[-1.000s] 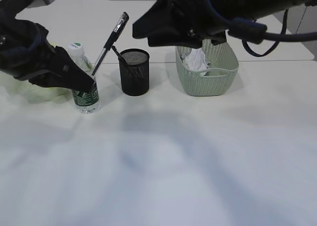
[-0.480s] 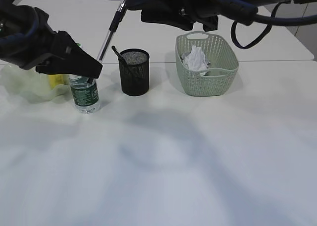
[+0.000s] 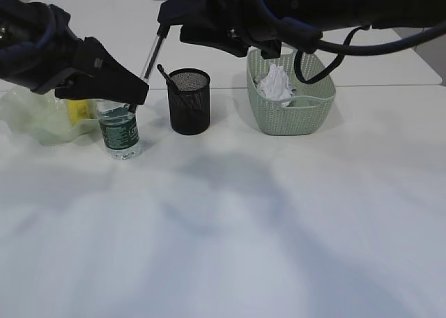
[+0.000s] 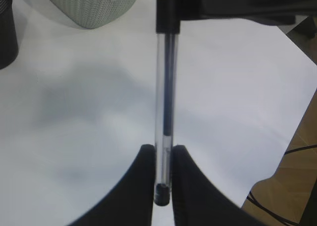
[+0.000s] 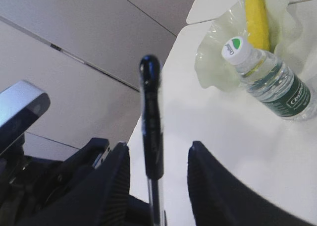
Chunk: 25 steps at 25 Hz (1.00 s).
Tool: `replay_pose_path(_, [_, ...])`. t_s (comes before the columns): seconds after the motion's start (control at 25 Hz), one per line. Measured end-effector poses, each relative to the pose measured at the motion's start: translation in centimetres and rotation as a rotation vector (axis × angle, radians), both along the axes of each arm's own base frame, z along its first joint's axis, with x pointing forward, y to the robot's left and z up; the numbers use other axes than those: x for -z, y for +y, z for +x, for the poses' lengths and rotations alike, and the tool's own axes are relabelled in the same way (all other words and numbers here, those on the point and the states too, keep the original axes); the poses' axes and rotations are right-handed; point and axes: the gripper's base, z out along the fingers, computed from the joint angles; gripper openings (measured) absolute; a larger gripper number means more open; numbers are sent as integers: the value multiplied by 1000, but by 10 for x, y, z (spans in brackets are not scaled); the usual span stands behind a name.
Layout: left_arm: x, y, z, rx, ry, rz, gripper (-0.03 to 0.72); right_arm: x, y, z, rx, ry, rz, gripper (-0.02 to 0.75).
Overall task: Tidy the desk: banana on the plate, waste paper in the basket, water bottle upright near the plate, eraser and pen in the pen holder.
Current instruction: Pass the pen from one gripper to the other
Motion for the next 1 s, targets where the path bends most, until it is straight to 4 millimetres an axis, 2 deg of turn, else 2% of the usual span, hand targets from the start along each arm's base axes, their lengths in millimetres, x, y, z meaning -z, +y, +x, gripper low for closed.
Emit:
replay_pose_path(0.52, [0,0,0,2,-2,-3,40,10,6,16,58,26,122,305])
replay_pose_path(1.0, [0,0,0,10,-13,0,40,8,8,14,17,-22,125,290])
